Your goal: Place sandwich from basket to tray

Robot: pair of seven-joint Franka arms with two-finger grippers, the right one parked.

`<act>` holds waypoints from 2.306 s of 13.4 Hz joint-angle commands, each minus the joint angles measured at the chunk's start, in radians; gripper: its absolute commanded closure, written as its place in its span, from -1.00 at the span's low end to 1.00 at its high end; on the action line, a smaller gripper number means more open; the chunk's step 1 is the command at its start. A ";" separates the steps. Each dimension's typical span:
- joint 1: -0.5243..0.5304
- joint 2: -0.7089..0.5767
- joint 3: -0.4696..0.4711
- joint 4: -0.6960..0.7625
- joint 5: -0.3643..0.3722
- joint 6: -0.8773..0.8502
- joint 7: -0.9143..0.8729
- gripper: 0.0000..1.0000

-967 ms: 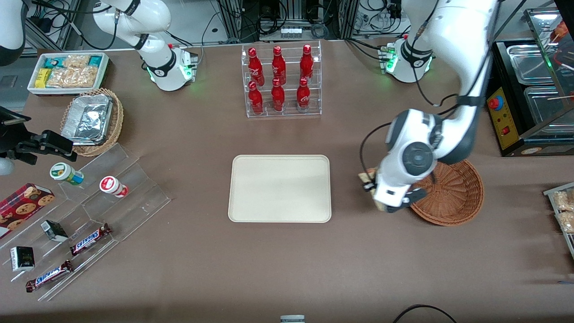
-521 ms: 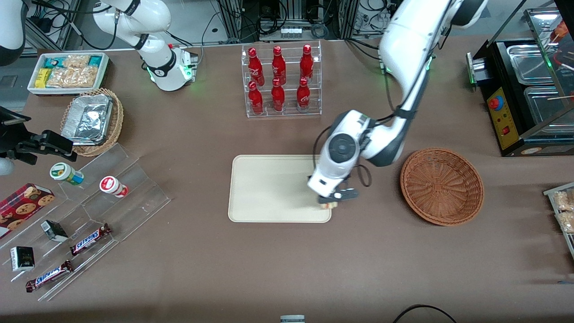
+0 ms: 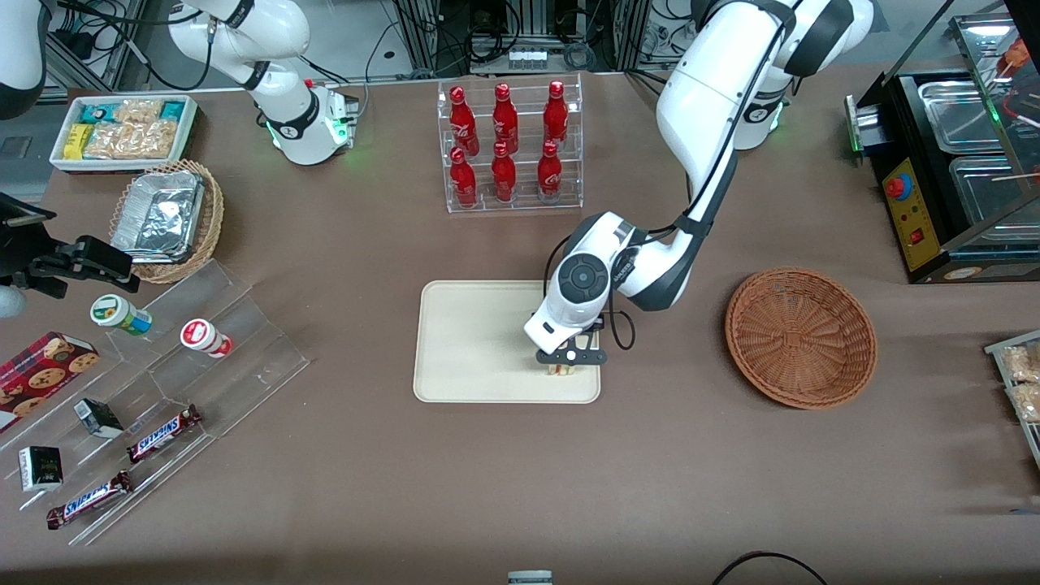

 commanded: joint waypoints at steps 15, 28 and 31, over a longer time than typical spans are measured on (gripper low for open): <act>0.048 -0.252 0.140 0.018 -0.038 -0.266 -0.041 -1.00; 0.432 -0.774 0.137 -0.324 0.072 -0.469 0.269 -1.00; 0.438 -0.820 0.133 -0.248 0.115 -0.516 0.276 -1.00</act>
